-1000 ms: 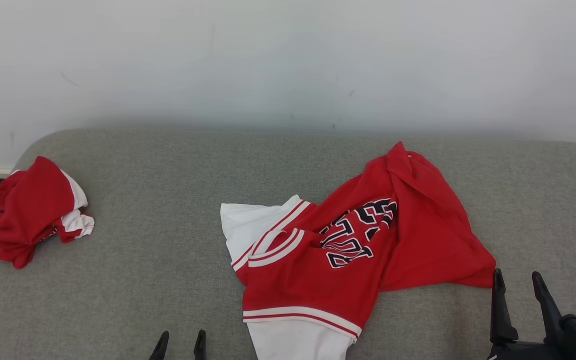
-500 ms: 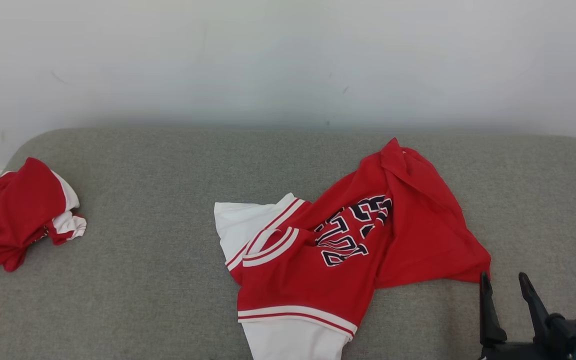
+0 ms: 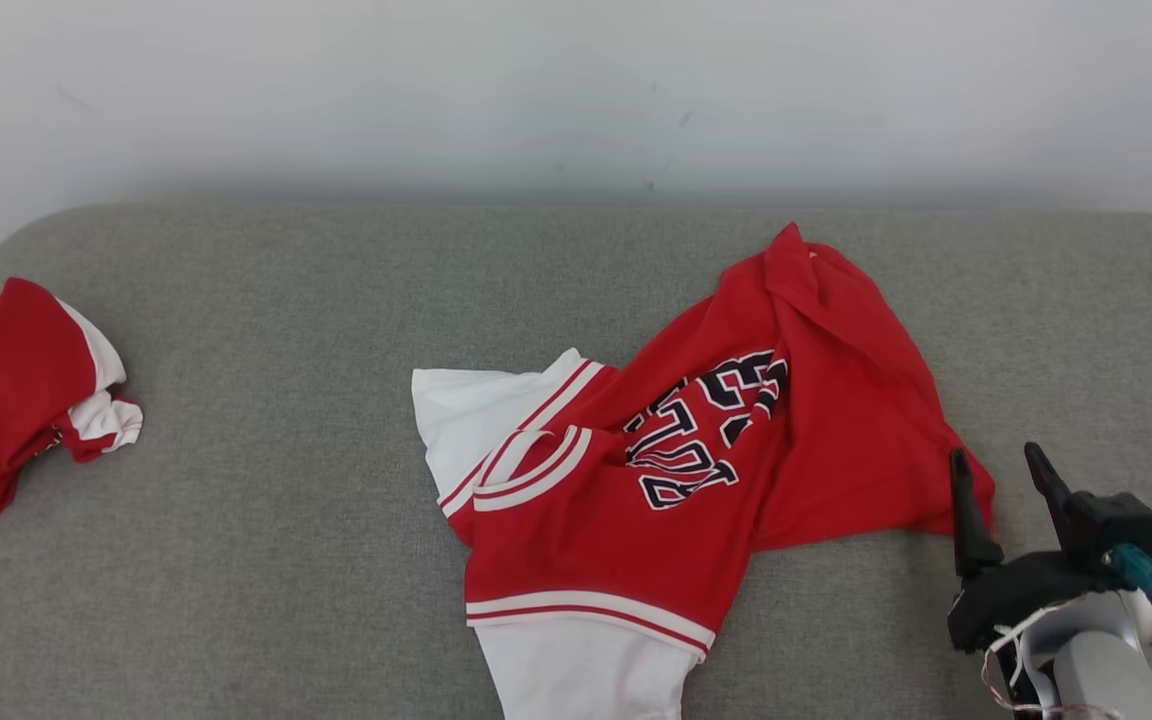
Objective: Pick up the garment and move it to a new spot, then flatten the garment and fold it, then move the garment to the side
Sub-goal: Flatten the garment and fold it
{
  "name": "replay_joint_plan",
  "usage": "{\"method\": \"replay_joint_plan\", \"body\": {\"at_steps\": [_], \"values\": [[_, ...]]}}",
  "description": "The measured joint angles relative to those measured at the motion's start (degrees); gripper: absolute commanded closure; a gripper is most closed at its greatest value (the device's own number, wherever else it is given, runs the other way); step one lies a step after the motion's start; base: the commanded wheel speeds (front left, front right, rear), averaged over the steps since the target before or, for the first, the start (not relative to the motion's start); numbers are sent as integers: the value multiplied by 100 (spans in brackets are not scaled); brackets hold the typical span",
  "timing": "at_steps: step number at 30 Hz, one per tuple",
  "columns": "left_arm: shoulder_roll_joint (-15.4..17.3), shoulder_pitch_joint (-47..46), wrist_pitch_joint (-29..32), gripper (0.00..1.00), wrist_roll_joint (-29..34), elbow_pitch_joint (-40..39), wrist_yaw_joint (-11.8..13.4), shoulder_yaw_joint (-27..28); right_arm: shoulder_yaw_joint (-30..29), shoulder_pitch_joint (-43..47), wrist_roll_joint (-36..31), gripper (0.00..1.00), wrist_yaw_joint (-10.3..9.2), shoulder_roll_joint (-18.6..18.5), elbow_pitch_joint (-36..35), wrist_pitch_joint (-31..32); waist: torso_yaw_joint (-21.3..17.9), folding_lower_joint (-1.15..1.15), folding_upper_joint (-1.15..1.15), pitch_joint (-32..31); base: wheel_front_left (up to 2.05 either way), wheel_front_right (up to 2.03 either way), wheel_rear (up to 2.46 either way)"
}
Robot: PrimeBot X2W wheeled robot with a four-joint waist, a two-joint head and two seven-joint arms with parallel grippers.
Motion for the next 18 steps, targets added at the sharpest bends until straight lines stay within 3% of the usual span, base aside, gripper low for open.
{"method": "replay_joint_plan", "body": {"at_steps": [12, 15, 16, 17, 18], "values": [[-4, -285, -20, 0, -414, 175, -8, -303, -44, -1099, -198, 0, 0, -205, 1918, 1, 274, 0, 0, 216, 0, 0, 0], [-15, -359, -21, 0, -509, 193, -8, -368, -81, -1243, -247, 33, 1, -229, 2331, 1, 337, 0, 0, 257, 0, 0, 0], [-20, -370, -22, 0, -566, 199, -8, -399, -110, -1294, -248, 52, 1, -230, 2430, 1, 352, 0, 0, 275, 0, 0, 0], [-22, -394, -23, 0, -673, 211, -8, -435, -133, -1351, -255, 82, 0, -236, 2503, 1, 364, 0, 0, 292, 0, 0, 0], [-27, -433, -23, 13, -749, 224, -8, -472, -158, -1406, -256, 100, 0, -238, 2551, 1, 373, 0, 0, 314, 0, 0, 0]]}}
